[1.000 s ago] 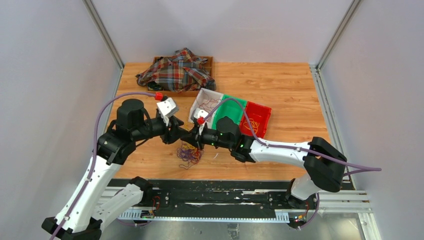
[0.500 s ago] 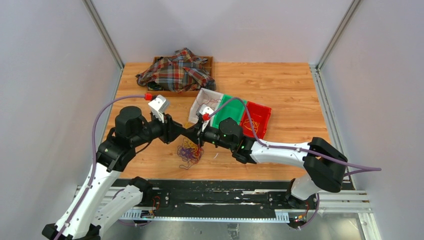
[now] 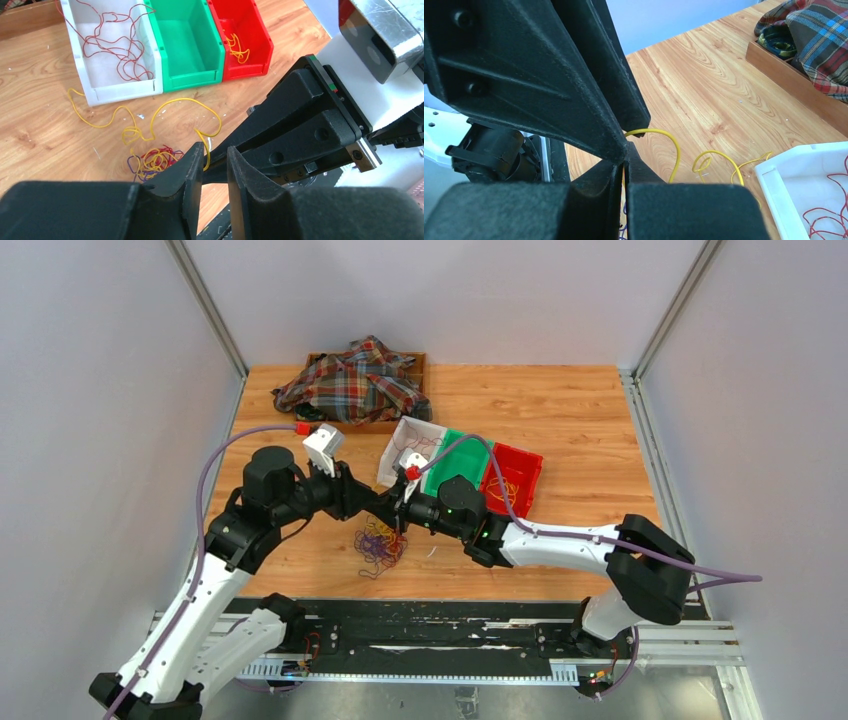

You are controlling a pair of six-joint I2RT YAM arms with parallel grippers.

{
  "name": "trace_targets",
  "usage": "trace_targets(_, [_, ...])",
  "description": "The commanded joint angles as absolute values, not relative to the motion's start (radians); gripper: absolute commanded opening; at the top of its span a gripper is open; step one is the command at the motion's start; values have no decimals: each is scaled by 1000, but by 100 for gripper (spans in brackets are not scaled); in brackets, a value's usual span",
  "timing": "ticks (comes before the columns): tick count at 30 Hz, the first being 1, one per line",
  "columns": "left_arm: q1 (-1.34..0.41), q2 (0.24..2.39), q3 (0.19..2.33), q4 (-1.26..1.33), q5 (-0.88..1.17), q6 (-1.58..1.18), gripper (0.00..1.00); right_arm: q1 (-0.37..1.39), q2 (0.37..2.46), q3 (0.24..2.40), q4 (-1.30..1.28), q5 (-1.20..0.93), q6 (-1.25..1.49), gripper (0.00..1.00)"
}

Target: Untangle the cables

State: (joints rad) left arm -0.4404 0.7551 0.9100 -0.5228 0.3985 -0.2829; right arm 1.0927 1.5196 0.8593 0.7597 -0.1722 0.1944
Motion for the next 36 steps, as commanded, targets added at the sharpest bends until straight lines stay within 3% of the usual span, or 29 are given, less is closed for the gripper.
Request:
trace_targets(1, [-434,767,896,-494,390,-291,27,1085,1534,891,804,-161,208,1])
trace_targets(8, [-434,780,884,-515,368,-274,22,1085,1538,894,801,-149,210,1])
trace_targets(14, [-435,773,901,-487,289,-252,2,1085,1544,901,804,-143,243,1])
trace_targets(16, [-435,777,912,-502,285,-244,0,1085,1547,900,806,-138,260,1])
trace_targets(21, [-434,769,949,-505,290,-215,0,1085,1560,875,846,-104,315,11])
trace_targets(24, [-435,758,968,-489,309,-218,0,1085,1584,891,839,-111,338,28])
trace_targets(30, [-434,755,1005,-476,389,-242,0,1084,1637,909,864,-107,366,42])
trace_targets(33, [-434,753,1029,-471,388,-238,0,1085,1667,907,905,-98,376,45])
trace_targets(36, [-435,759,1076,-470,399,-244,0,1085,1697,918,921,-75,367,40])
